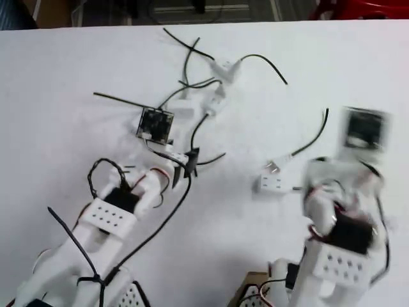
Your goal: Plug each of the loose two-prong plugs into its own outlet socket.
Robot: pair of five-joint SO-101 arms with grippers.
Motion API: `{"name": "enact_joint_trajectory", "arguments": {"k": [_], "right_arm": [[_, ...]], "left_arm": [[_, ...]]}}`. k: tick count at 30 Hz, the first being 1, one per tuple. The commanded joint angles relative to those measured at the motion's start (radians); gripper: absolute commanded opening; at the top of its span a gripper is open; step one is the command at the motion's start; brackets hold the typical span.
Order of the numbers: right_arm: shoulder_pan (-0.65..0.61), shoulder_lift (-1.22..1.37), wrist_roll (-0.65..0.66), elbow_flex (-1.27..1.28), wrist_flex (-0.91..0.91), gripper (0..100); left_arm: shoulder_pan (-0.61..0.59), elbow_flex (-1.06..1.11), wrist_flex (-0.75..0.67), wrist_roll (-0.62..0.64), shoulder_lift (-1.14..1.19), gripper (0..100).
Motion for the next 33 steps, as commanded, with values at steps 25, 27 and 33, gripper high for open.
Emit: {"name": "enact_joint_trajectory", "arguments": {"k": [25,27,33], "right_arm": [[-0.145,0.957,1.372,-0.140,0.008,16.3],[-0.166,1.013,1.372,-0.143,-0.019,16.2],[-0.260,1.135,1.366,-0.149,-0.064,15.9]], "left_arm": [[0.008,-0.009,-0.023,0.002,0.005,22],[0.008,-0.009,-0.023,0.002,0.005,22],[0.008,-0.011,-0.023,0.002,0.005,22]]}}
